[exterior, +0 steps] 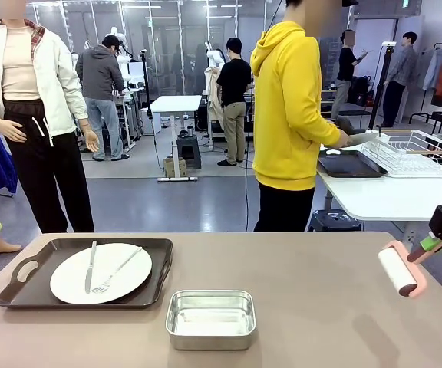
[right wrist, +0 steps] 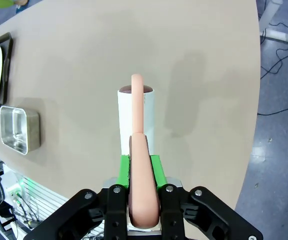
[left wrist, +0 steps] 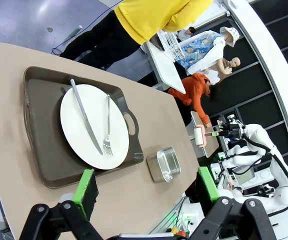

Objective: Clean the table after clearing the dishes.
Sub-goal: Place the Lint Roller back on top of the Airtight Container.

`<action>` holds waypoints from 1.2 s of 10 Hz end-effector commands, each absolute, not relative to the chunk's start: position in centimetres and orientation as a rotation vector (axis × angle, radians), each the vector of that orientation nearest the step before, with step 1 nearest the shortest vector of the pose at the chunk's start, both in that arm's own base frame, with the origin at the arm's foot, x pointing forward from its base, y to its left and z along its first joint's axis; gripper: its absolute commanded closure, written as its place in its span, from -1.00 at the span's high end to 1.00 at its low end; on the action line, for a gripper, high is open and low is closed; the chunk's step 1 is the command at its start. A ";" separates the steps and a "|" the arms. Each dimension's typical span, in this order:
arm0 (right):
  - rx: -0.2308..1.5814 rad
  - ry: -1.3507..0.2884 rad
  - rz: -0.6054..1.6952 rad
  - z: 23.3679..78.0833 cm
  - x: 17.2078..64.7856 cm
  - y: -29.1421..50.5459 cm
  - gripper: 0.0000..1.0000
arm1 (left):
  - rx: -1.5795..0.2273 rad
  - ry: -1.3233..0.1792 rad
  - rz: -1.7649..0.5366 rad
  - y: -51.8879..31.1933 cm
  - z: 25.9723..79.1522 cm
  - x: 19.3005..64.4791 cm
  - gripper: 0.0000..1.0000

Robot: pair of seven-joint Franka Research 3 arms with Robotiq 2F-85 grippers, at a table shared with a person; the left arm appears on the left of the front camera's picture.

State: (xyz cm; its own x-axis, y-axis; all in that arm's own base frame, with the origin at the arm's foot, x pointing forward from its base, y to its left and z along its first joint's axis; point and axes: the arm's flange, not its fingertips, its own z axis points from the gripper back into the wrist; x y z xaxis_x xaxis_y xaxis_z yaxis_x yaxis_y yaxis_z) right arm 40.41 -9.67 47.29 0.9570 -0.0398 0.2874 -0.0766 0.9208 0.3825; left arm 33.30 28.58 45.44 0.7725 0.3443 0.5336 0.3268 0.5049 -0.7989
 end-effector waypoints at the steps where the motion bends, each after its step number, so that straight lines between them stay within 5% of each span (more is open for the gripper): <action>1: 0.386 -0.296 0.018 47.5 40.5 -9.5 -0.59 | -1.070 -0.726 -0.003 28.7 45.5 33.0 1.00; 9: 0.401 -0.296 0.020 47.3 40.4 -9.7 -0.59 | -1.070 -0.726 -0.003 28.7 45.5 33.0 1.00; 12: 0.362 -0.351 0.461 53.8 40.2 -2.0 -0.59 | -1.070 -0.726 -0.003 28.7 45.5 33.0 1.00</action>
State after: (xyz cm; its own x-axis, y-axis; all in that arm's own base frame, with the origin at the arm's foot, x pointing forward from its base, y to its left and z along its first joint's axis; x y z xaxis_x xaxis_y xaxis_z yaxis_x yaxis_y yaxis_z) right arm 40.38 -3.88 51.69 0.9000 0.2315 0.3693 -0.3464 0.8941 0.2839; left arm 33.30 28.58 45.43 0.7725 0.3444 0.5336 0.3268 0.5048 -0.7990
